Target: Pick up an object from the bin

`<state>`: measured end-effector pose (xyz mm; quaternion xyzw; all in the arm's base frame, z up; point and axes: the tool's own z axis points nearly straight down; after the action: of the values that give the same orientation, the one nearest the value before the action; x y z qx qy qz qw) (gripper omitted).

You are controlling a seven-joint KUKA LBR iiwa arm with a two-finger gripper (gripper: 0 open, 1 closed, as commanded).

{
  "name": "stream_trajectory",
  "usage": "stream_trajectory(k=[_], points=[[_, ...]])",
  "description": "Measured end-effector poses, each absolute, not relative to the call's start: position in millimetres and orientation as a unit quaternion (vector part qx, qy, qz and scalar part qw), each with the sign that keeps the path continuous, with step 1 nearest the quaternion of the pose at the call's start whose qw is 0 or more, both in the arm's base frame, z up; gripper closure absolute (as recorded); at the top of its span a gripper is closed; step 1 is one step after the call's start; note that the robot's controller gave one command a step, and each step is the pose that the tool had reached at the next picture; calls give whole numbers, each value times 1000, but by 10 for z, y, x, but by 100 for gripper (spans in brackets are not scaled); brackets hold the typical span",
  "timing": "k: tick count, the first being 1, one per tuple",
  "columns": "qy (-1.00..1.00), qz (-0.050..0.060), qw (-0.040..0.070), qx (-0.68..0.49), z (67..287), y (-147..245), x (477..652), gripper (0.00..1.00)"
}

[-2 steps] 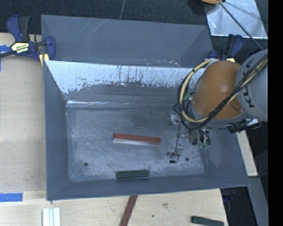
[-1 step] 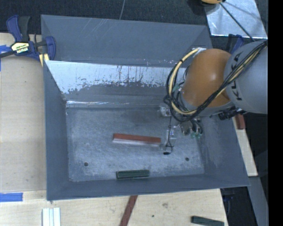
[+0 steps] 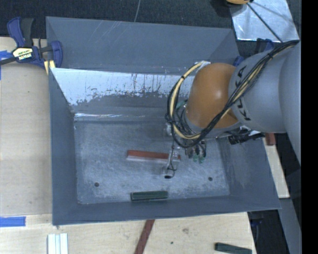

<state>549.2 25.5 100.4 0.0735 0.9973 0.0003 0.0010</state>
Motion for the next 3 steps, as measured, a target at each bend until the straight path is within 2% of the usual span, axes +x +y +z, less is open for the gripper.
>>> stream_trajectory(k=[1, 2, 3], points=[[1000, 0, 2, 19, 687, 372, 5662, 0], [998, 1, 3, 61, 714, 671, 5629, 100], [998, 0, 3, 60, 714, 671, 5629, 100]])
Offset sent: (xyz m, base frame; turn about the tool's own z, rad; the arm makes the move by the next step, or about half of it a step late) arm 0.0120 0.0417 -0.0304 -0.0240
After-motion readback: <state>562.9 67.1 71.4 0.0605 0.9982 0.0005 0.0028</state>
